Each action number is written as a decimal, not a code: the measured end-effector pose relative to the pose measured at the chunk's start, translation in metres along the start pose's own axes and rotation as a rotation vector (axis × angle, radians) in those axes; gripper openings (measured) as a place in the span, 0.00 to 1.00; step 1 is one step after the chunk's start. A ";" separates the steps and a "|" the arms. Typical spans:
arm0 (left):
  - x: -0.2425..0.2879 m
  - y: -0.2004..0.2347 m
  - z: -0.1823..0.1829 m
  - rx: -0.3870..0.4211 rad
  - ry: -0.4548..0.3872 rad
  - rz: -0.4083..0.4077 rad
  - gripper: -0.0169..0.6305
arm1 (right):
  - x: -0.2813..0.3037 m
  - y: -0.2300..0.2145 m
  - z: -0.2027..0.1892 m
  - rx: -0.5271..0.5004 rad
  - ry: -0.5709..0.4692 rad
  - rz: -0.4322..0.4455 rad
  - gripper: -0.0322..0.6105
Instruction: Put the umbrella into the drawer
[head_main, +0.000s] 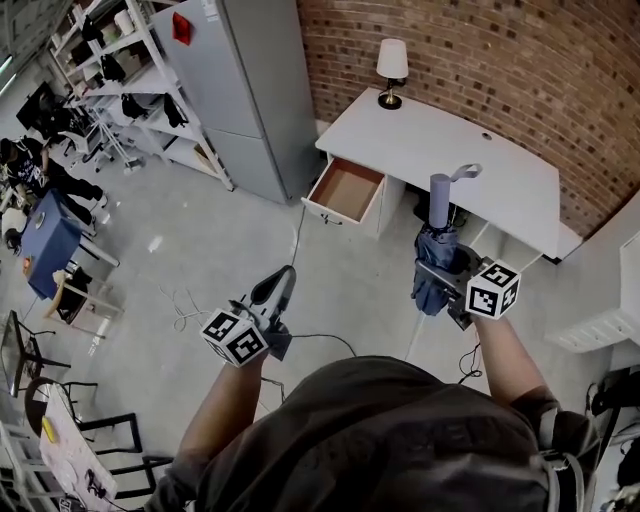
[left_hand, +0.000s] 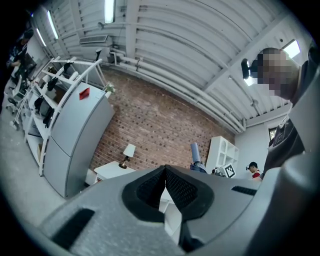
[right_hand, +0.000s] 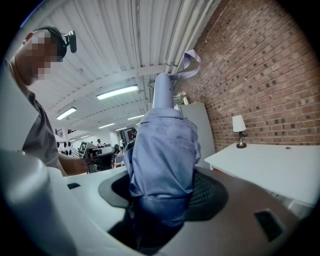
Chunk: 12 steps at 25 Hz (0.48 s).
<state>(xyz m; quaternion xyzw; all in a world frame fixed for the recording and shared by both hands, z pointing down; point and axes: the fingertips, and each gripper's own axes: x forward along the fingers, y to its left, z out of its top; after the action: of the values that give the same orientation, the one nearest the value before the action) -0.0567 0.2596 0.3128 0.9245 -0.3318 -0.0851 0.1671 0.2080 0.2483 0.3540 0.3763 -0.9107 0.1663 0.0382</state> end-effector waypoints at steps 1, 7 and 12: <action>0.007 -0.003 -0.001 0.002 -0.005 0.008 0.03 | -0.002 -0.007 0.003 -0.005 0.001 0.009 0.45; 0.038 -0.020 -0.010 0.002 -0.019 0.073 0.03 | -0.014 -0.040 0.015 -0.035 0.013 0.067 0.45; 0.057 -0.026 -0.021 0.004 -0.008 0.101 0.03 | -0.017 -0.061 0.015 -0.034 0.014 0.106 0.45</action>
<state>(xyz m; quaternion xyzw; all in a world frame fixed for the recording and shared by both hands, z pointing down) 0.0076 0.2476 0.3206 0.9066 -0.3787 -0.0795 0.1681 0.2634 0.2143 0.3537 0.3255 -0.9318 0.1552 0.0420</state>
